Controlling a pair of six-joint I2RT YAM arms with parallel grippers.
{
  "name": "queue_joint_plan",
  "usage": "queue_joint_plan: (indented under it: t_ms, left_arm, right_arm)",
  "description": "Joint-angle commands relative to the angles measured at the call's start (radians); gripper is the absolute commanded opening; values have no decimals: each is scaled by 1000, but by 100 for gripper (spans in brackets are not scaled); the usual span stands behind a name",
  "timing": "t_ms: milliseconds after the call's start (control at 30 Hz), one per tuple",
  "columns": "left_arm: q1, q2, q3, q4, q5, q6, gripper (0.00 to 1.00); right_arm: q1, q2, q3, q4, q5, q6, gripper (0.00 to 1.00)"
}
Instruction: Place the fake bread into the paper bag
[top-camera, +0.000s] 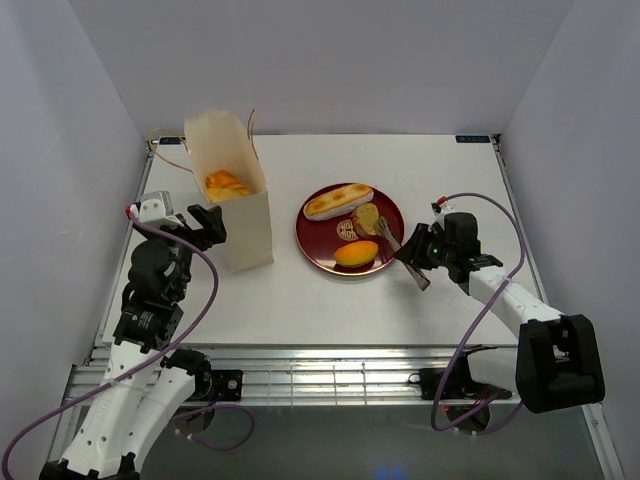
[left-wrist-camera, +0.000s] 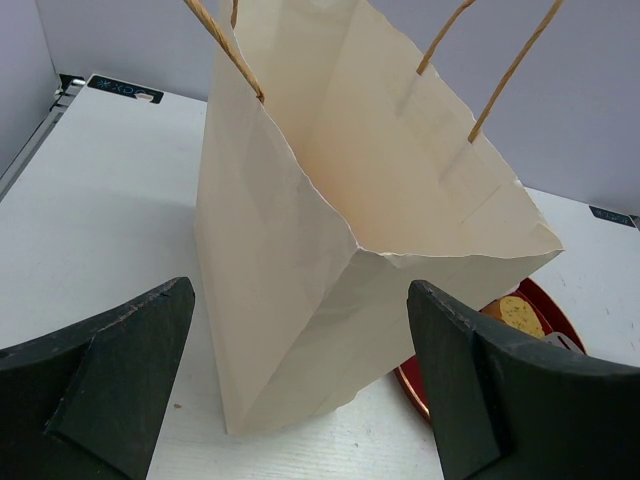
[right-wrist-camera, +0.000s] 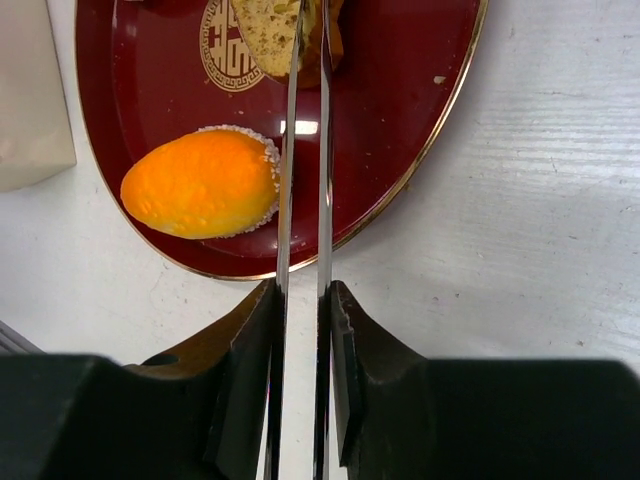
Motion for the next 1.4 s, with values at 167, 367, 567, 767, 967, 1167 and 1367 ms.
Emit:
queue_joint_plan:
  t_ms: [167, 367, 567, 767, 967, 1167, 1367]
  left_arm:
    - [-5, -7, 8, 4, 2, -1, 98]
    - [-6, -7, 6, 4, 1, -1, 98]
    - [-6, -8, 6, 4, 1, -2, 98]
    - [-6, -8, 4, 4, 5, -4, 98]
    - [-5, -10, 4, 5, 7, -4, 98]
    - [-5, -10, 4, 4, 7, -4, 98]
    - [-5, -11, 6, 4, 7, -4, 98]
  right_arm:
    - [-3, -100, 102, -2, -14, -6, 26]
    - [-3, -153, 142, -72, -8, -8, 26]
    - [-3, -204, 171, -112, -13, -8, 26]
    - [-3, -282, 209, -94, -134, -45, 25]
    - [0, -319, 295, -109, -267, -95, 26]
    - [31, -333, 355, -54, -424, -112, 27]
    - [123, -310, 425, -16, -403, -127, 28]
